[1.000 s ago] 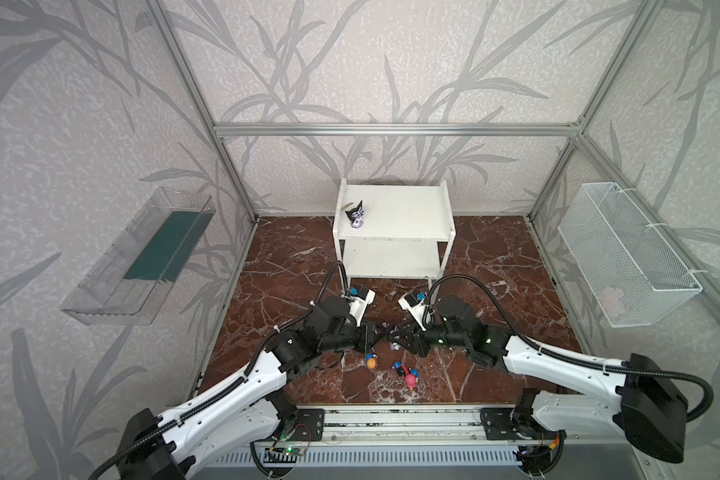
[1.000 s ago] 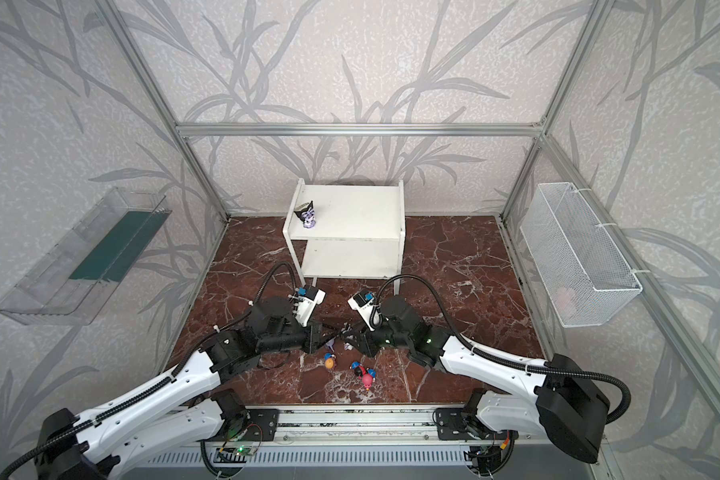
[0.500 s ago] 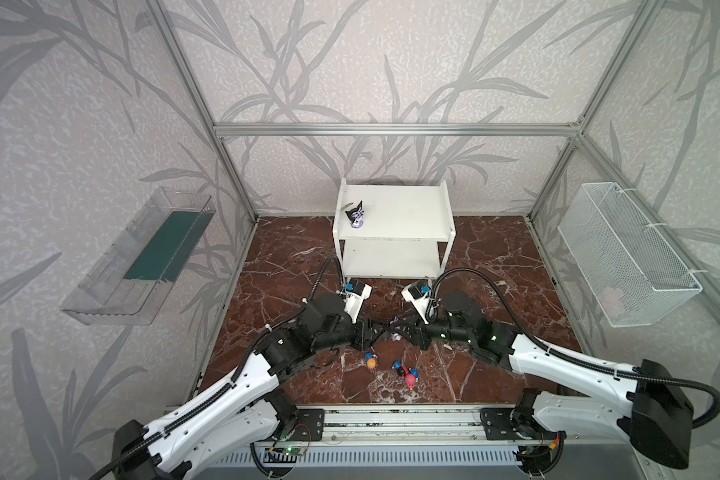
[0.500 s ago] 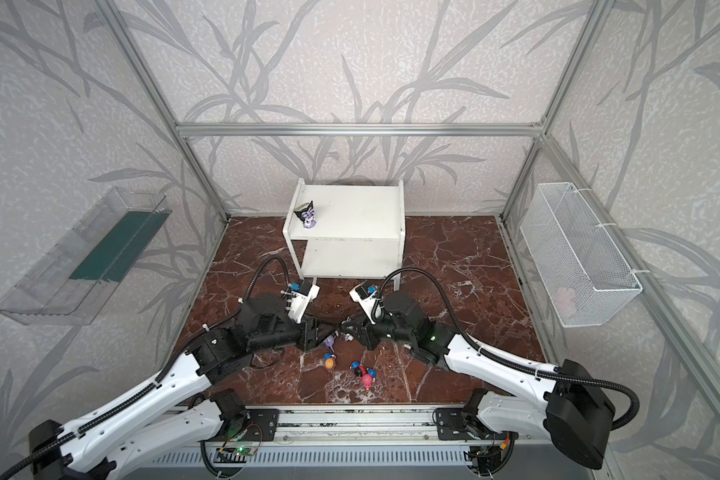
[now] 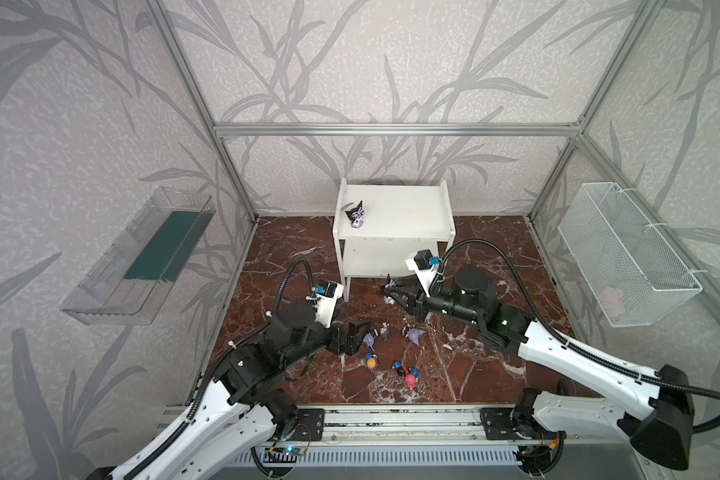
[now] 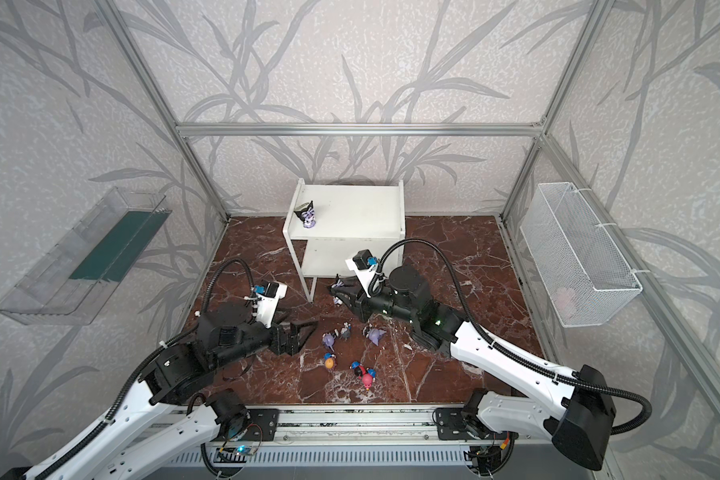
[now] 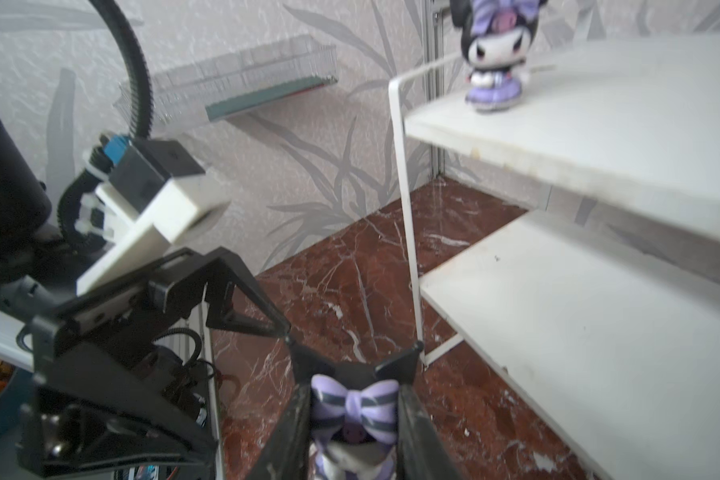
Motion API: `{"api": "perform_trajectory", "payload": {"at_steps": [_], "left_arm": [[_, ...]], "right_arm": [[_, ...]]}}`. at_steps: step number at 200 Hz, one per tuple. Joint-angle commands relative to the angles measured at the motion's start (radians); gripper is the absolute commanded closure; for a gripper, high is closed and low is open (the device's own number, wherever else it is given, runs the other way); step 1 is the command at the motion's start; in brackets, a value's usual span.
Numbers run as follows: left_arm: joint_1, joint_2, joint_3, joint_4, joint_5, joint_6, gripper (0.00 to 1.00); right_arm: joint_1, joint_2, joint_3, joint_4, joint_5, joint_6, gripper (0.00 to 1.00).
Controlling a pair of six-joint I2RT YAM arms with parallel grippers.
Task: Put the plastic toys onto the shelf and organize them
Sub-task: 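Carry the Kuromi to the top shelf with the right gripper while the left draws back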
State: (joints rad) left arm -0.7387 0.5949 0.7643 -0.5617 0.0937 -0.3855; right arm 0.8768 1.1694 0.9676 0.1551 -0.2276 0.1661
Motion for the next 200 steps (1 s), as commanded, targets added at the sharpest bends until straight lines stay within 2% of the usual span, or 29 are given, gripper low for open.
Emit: {"api": "perform_trajectory", "payload": {"at_steps": [1,80,139,200], "left_arm": [[0.004,-0.042,0.028,-0.059,-0.097,0.071,0.01],[0.004,-0.09,0.033,-0.075,-0.085,0.093,0.01],[0.004,-0.041,0.088,-0.033,-0.069,0.168,0.01],[0.009,0.001,0.092,-0.006,-0.053,0.202,0.01]], "right_arm": [[-0.003,0.032,0.084,0.073,0.066,-0.06,0.77],[-0.001,0.179,0.208,0.313,0.246,-0.184,0.78],[0.001,0.276,0.226,0.482,0.404,-0.245,0.79],[-0.001,0.339,0.25,0.565,0.496,-0.274,0.79]]}}
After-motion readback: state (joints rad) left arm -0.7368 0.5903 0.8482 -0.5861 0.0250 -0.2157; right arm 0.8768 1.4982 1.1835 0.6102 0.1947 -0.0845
